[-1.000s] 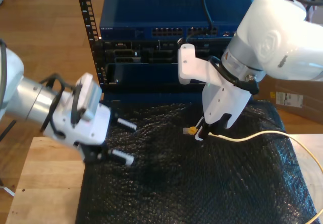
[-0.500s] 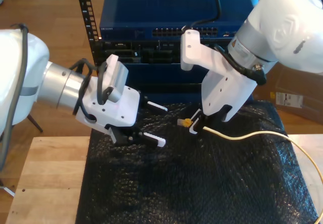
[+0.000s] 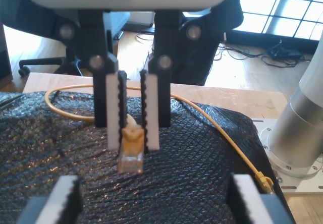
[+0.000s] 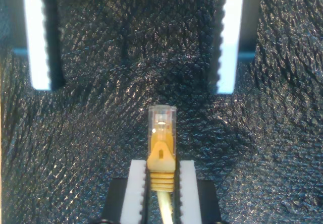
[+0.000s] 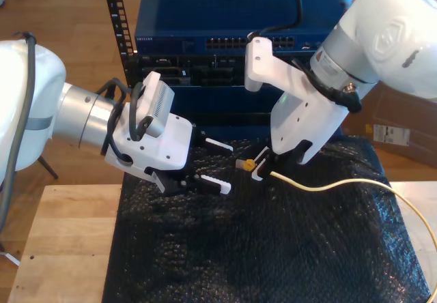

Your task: Grab the cable and plug it in

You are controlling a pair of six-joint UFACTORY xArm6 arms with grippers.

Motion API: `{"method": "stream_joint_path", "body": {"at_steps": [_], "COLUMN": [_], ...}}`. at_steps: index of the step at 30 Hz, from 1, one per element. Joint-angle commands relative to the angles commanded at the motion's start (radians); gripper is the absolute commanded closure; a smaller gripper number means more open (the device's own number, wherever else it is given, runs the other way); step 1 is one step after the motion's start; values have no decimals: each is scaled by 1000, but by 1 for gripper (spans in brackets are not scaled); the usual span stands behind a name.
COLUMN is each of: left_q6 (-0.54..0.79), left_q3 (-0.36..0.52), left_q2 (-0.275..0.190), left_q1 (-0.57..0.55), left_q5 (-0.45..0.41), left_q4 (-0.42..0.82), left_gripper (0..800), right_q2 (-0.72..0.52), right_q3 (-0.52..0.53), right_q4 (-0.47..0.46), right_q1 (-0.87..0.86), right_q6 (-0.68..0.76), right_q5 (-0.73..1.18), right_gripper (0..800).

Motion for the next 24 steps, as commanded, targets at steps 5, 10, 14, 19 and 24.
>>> {"method": "stream_joint_path", "body": {"at_steps": [5, 10, 14, 19, 24], "left_q6": [14, 34, 43, 48, 51], "left_q3": [-2, -3, 0, 3, 5], "left_q2": [3, 3, 5, 11, 11], "left_q1": [-2, -2, -2, -2, -2], "left_q5": [5, 23, 23, 23, 21], "left_q4": [-17, -58, -58, -58, -58], "left_gripper": [220, 259, 274, 325, 361], "right_q2": [0, 0, 0, -12, -14], "right_q3": [0, 0, 0, 0, 0], "right_q4": [12, 31, 31, 32, 32], "right_q1": [0, 0, 0, 0, 0], "right_q6": [0, -2, -2, -2, -6], "right_q5": [2, 20, 20, 20, 20], "right_gripper": [798, 798, 797, 797, 798]}}
